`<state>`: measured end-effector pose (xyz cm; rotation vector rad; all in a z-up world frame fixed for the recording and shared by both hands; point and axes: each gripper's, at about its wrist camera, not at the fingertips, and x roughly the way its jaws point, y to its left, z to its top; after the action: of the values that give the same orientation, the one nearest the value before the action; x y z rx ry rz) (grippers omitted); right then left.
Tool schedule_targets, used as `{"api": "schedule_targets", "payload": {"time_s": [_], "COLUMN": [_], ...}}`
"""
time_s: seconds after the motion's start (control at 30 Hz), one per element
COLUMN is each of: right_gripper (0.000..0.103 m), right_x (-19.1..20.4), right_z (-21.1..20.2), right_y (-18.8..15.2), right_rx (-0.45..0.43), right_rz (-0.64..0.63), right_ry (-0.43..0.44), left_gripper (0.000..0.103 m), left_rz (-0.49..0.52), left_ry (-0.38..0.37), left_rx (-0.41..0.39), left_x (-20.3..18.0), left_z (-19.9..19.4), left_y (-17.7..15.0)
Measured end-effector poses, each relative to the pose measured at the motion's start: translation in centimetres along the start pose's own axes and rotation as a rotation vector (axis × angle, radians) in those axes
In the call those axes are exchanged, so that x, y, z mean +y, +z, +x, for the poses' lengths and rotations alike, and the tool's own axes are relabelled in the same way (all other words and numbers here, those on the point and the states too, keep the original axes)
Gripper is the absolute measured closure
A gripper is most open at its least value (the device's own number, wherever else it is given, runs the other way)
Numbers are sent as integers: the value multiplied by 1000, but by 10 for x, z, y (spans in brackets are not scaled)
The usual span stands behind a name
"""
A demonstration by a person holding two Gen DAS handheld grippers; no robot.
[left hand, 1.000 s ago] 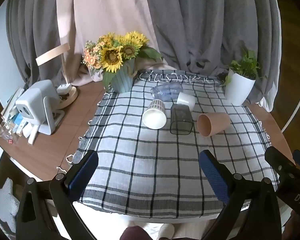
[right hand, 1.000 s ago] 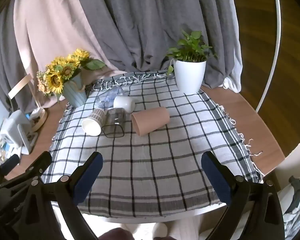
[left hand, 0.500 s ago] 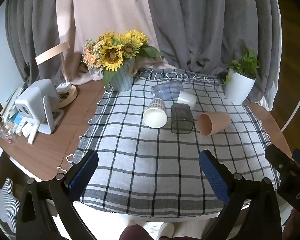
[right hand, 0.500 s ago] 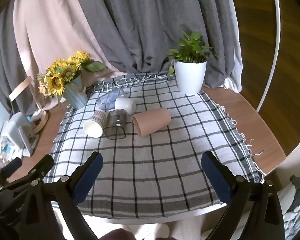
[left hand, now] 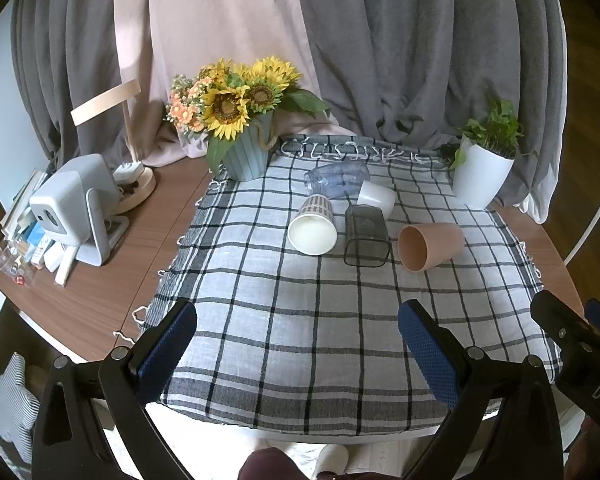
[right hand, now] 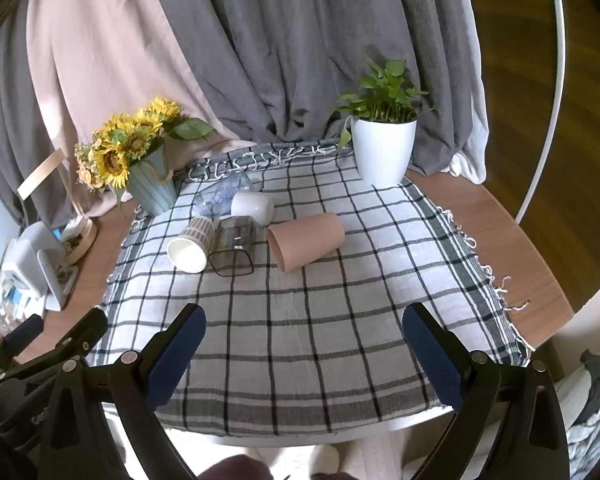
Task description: Flip cup upside down
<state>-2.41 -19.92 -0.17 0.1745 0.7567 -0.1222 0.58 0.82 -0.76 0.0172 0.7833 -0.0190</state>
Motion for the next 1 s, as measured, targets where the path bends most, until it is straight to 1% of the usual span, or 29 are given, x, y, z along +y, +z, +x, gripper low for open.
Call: {"api": "schedule_targets", "payload": {"time_s": [1.0], "right_gripper": [4], "right_x": [2], "right_z": [6], "right_y": [-1], "right_rx": [5], "right_rz": [3], "right_ry": [2], "left_gripper": [0], "left_rz": [1], "left_ry": [16], "left_rx": [-2], "left_x": [3], "left_z": [7], "left_y": [-2]}}
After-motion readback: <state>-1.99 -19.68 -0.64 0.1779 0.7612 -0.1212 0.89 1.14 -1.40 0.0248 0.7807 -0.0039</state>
